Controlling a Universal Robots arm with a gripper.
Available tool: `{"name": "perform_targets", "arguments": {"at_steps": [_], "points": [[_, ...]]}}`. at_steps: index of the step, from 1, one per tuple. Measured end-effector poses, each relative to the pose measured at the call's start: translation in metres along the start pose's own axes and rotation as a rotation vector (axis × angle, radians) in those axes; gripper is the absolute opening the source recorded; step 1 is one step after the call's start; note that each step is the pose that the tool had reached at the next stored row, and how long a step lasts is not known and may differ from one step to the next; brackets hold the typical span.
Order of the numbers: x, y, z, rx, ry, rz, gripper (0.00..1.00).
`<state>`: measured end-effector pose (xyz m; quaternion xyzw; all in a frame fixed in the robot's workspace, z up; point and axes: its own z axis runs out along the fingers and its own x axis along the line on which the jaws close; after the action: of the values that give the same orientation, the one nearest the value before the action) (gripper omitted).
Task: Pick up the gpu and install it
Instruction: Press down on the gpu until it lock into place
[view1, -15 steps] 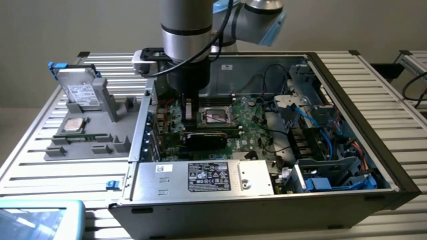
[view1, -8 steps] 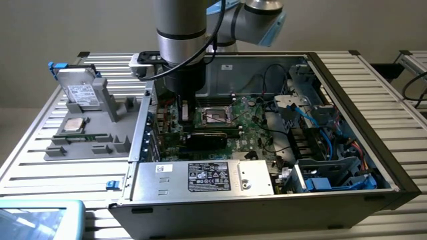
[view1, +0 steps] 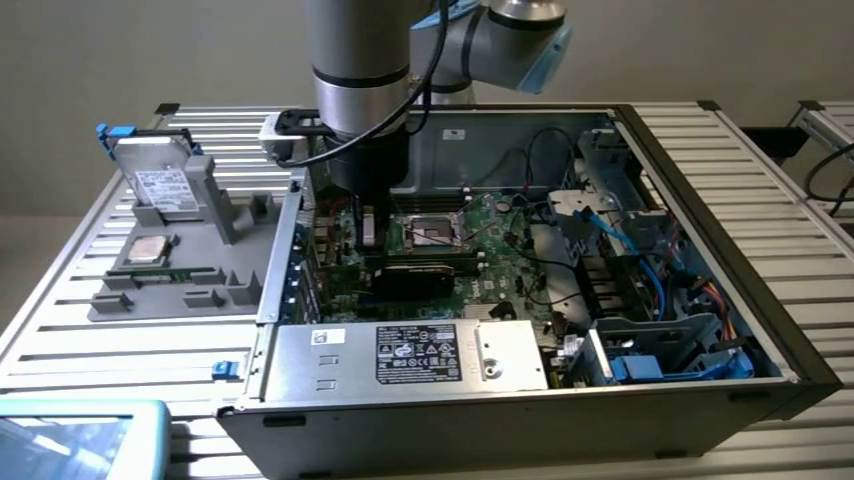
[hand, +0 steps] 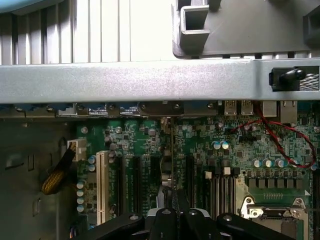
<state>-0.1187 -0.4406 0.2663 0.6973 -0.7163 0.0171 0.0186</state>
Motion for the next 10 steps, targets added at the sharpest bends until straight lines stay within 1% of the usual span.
{"name": "perform_targets", "arguments": {"at_steps": [2,3,4,5,6,8,10], "points": [[-0.001,0.0001,-0.0018,0.0011,0.0016,0.0,0.12],[-0.001,-0.0004,-0.0064,0.0008,0.0043,0.0,0.12],[-0.001,-0.0018,-0.0109,0.0008,0.0056,0.0,0.12],[-0.001,-0.0041,-0.0154,0.0008,0.0073,0.0,0.12],[-0.001,-0.0081,-0.017,0.001,0.0081,0.0,0.12],[-0.001,-0.0169,-0.0172,0.0009,0.0093,0.0,0.12],[-0.001,-0.0212,-0.016,0.0011,0.01,0.0,0.12]]}}
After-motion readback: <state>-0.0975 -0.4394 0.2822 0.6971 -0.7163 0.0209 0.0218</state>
